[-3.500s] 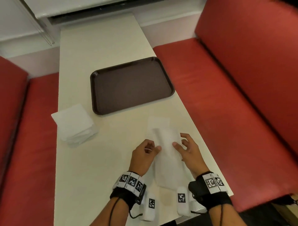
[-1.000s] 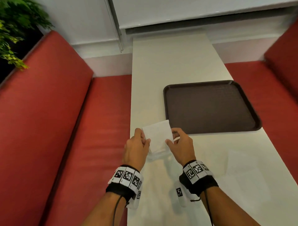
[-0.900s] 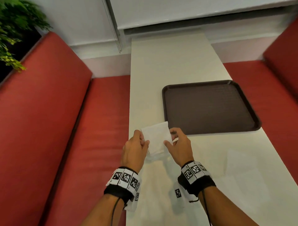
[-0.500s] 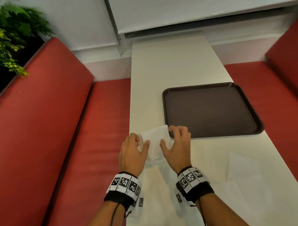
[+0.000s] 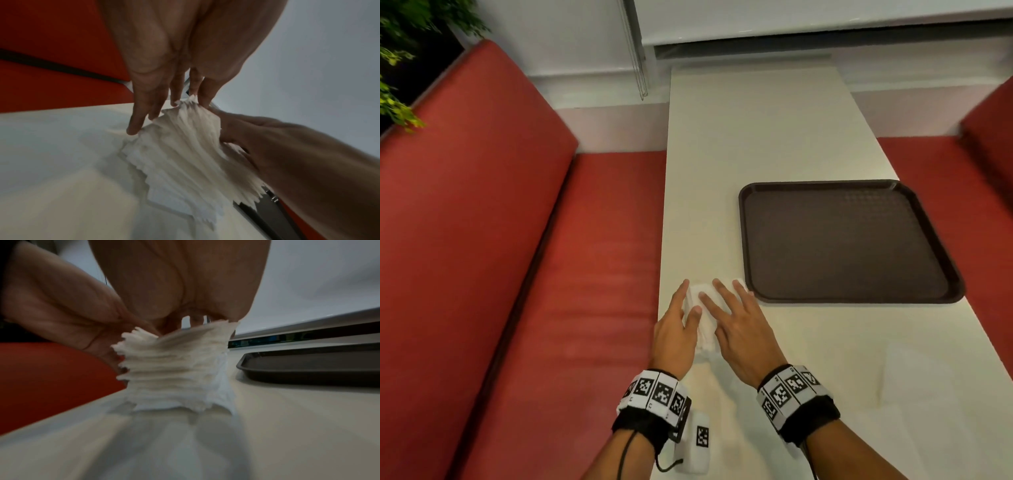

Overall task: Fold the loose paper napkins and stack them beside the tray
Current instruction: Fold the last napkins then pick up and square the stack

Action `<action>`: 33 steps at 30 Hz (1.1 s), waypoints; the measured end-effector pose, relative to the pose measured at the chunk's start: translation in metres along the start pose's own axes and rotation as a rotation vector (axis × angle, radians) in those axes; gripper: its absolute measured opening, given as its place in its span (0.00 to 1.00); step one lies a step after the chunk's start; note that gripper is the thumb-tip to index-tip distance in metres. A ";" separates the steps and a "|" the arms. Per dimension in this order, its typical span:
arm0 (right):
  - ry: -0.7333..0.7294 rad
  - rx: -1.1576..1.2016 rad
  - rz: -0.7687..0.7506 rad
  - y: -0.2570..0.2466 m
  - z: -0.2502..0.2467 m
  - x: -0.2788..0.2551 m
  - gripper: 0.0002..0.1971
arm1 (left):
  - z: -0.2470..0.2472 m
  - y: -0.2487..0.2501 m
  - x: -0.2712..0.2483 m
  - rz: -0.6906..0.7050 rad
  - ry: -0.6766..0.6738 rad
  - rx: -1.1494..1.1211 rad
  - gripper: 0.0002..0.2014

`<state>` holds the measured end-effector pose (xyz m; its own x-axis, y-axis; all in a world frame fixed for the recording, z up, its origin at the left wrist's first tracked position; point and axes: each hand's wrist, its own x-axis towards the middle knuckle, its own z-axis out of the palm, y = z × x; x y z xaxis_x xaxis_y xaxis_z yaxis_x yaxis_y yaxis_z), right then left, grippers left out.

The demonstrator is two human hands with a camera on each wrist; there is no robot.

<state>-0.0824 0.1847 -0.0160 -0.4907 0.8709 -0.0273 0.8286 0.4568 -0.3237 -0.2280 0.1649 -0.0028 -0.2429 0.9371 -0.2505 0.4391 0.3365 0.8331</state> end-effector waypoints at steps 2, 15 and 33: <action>-0.032 0.008 0.009 0.002 0.012 -0.001 0.31 | 0.002 -0.003 0.001 -0.022 -0.020 0.030 0.26; -0.012 -0.011 0.048 -0.011 -0.010 -0.005 0.30 | -0.010 0.017 -0.013 -0.013 0.029 0.028 0.26; 0.113 0.429 1.252 0.154 -0.043 -0.271 0.29 | 0.188 0.051 -0.143 0.163 -0.442 0.459 0.25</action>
<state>0.1896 0.0262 -0.0180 0.5788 0.6785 -0.4524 0.5410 -0.7346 -0.4095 -0.0085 0.0655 -0.0176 0.1935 0.8960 -0.3997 0.7885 0.1005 0.6068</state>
